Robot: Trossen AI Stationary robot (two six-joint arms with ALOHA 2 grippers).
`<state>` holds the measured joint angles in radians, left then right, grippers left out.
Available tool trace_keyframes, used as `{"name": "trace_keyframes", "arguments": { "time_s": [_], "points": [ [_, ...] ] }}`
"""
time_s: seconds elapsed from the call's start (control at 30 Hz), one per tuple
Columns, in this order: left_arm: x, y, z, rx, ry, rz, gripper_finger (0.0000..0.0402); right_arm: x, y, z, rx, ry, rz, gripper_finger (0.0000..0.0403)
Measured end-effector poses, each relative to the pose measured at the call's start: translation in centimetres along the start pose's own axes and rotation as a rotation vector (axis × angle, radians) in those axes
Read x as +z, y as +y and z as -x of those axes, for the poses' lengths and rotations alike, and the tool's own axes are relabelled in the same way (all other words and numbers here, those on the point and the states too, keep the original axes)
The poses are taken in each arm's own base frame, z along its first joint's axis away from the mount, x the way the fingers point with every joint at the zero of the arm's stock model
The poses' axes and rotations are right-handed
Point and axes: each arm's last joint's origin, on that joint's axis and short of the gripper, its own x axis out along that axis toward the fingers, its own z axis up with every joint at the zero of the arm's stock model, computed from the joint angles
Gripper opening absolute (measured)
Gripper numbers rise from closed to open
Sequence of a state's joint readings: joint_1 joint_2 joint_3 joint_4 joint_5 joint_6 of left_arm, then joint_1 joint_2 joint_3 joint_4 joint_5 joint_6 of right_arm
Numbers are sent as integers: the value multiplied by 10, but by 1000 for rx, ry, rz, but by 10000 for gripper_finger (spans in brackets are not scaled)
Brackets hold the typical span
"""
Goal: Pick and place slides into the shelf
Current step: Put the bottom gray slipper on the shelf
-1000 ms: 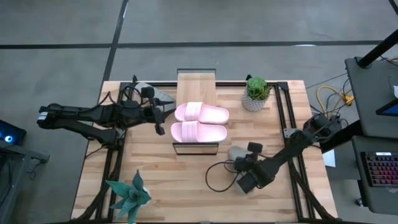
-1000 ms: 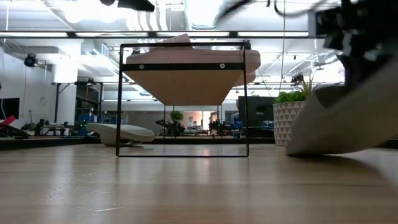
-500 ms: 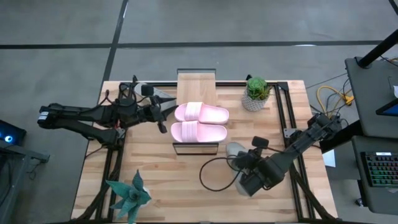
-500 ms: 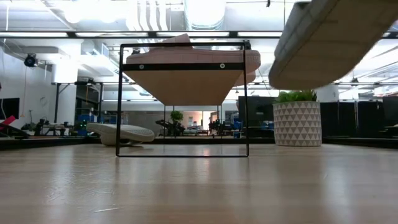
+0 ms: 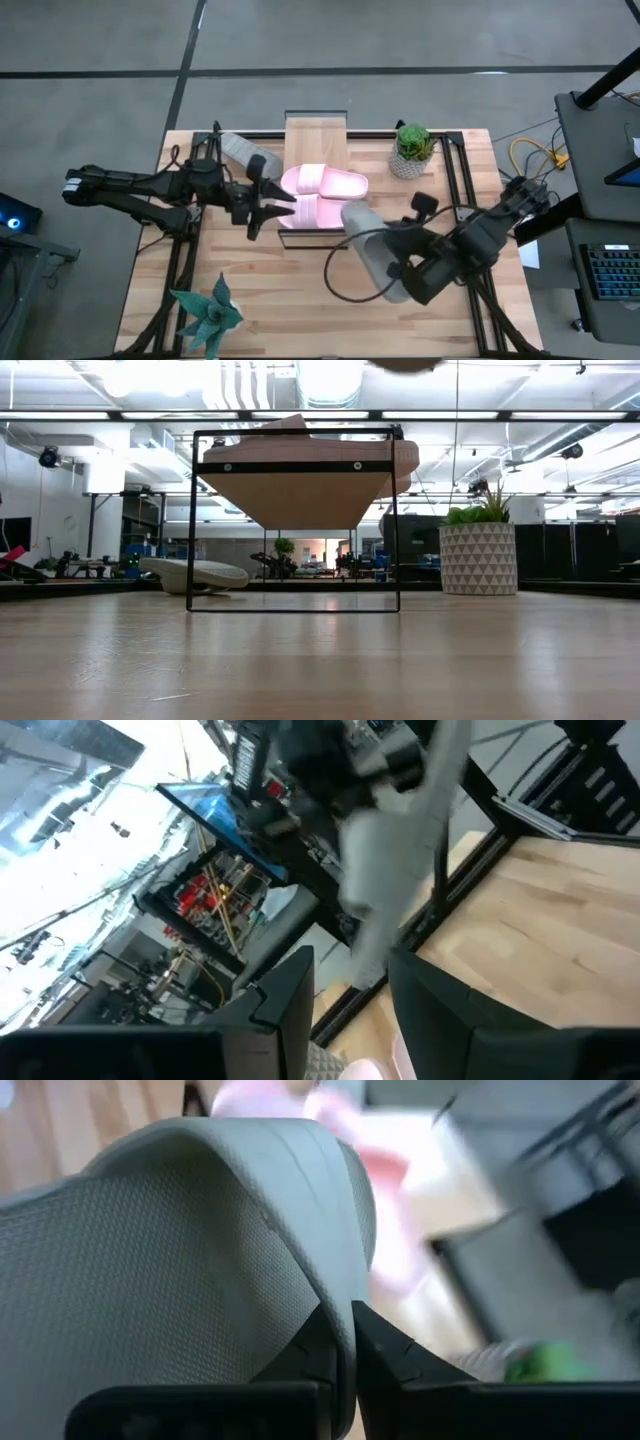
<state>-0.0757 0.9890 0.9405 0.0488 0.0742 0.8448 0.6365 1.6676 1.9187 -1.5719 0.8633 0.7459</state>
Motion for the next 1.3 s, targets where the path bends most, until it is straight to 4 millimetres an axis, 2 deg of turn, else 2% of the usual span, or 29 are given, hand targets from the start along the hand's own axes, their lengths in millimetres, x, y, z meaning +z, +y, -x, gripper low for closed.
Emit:
{"name": "trace_keyframes", "arguments": {
  "time_s": [0.17, 0.33, 0.57, 0.83, 1.17, 1.3],
  "points": [
    [-2, -2, -3, -14, 6, 1, 117, 12, -10, 10, -92, -125, 92, 10],
    [-4, -4, -9, -16, 6, -9, 117, 16, -9, 10, -108, -156, 193, 10],
    [-2, -1, -20, 51, -52, -35, 117, 33, 0, 12, -36, -247, 236, 11],
    [-7, -7, -35, 29, -85, -123, 118, 44, 3, 15, 47, -300, 262, 11],
    [-6, -9, -51, 23, -166, -179, 191, 47, 2, 14, 54, -308, 284, 11],
    [-6, -9, -59, 42, -187, -183, 202, 49, 1, 12, 68, -307, 281, 11]
  ]
}}
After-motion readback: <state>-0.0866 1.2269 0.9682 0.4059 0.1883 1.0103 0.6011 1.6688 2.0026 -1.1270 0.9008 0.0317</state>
